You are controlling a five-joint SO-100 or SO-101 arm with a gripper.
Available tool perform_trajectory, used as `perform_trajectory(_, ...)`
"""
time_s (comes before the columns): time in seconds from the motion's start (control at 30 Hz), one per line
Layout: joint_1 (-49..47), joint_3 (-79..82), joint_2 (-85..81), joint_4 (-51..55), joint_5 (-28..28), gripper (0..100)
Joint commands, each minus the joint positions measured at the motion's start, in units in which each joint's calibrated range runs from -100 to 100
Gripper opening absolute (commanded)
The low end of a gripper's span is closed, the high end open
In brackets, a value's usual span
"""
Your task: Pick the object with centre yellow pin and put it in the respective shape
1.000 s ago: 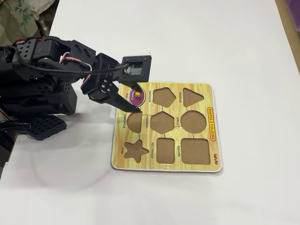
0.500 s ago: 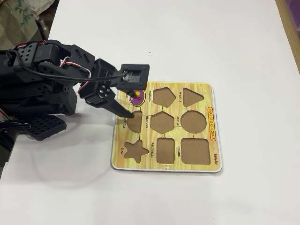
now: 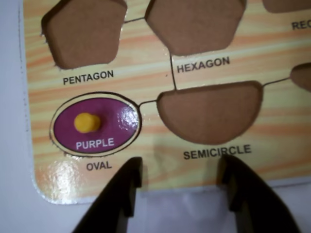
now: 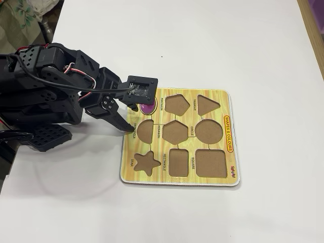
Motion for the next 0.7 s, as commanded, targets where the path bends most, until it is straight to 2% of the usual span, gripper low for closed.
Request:
perform_trajectory(0.0,0.4,0.27,-0.14,0.14,0.18,19)
perform_trajectory(0.67,0.3,0.36,0.11,0.23,0.33,19)
